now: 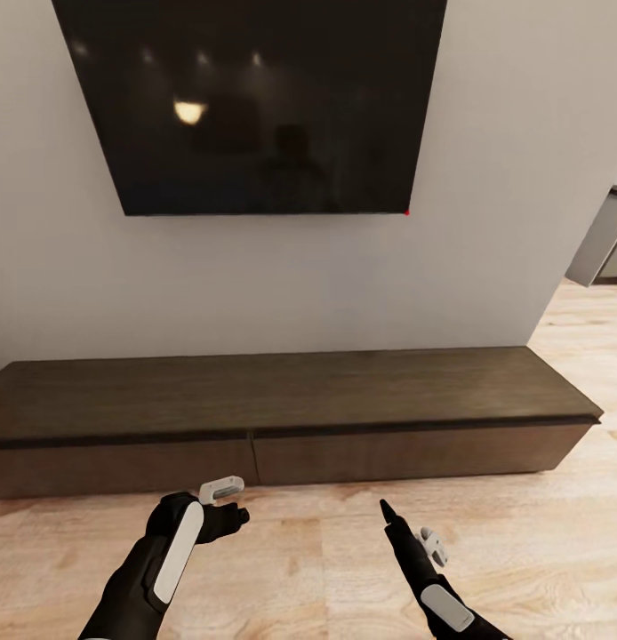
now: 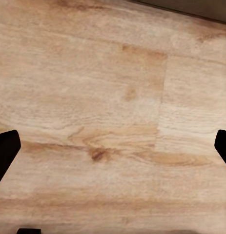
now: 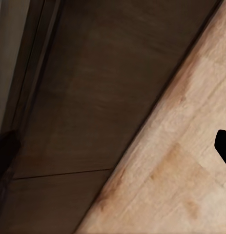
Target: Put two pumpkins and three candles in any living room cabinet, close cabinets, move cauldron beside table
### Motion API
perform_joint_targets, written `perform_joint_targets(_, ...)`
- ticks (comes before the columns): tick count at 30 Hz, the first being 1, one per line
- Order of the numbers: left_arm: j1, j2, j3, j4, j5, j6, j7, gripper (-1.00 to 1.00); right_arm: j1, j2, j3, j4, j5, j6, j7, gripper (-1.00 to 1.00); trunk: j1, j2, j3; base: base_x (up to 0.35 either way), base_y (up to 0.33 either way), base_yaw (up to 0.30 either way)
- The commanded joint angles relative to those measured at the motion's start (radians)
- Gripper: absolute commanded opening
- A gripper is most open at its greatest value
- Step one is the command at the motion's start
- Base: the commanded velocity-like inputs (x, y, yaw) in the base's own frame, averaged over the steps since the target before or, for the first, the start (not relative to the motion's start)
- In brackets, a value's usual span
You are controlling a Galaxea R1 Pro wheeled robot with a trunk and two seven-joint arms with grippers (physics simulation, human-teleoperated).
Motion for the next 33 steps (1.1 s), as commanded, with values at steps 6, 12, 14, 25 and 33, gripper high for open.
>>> perform_joint_targets(6, 0.0, 0.003, 0.0, -0.003, 0.048, 0.003, 0.009, 1.0, -0.003, 0.0, 0.003, -0.002, -0.015, -0.005, 0.087, 1.0, 0.023, -0.043, -0.02, 0.0, 0.0, 0.0)
perform_joint_targets(12, 0.0, 0.017, -0.002, -0.006, 0.084, 0.003, 0.009, 1.0, -0.003, 0.003, 0.007, 0.005, -0.011, -0.012, 0.138, 1.0, 0.046, -0.085, -0.039, 0.0, 0.0, 0.0)
perform_joint_targets(14, 0.0, 0.019, -0.002, -0.006, 0.087, 0.003, 0.009, 1.0, -0.003, 0.003, 0.005, 0.007, -0.013, -0.017, 0.139, 1.0, 0.054, -0.099, -0.045, 0.0, 0.0, 0.0)
perform_joint_targets(25, 0.0, 0.019, -0.004, -0.006, 0.09, 0.011, 0.009, 1.0, -0.003, 0.002, -0.128, -0.002, -0.082, -0.008, 0.27, 1.0, 0.096, -0.176, -0.079, 0.0, 0.0, 0.0)
perform_joint_targets(33, 0.0, 0.019, -0.001, -0.006, 0.124, 0.037, 0.009, 1.0, -0.003, 0.002, -0.165, 0.009, -0.099, -0.004, 0.364, 1.0, 0.126, -0.232, -0.104, 0.0, 0.0, 0.0)
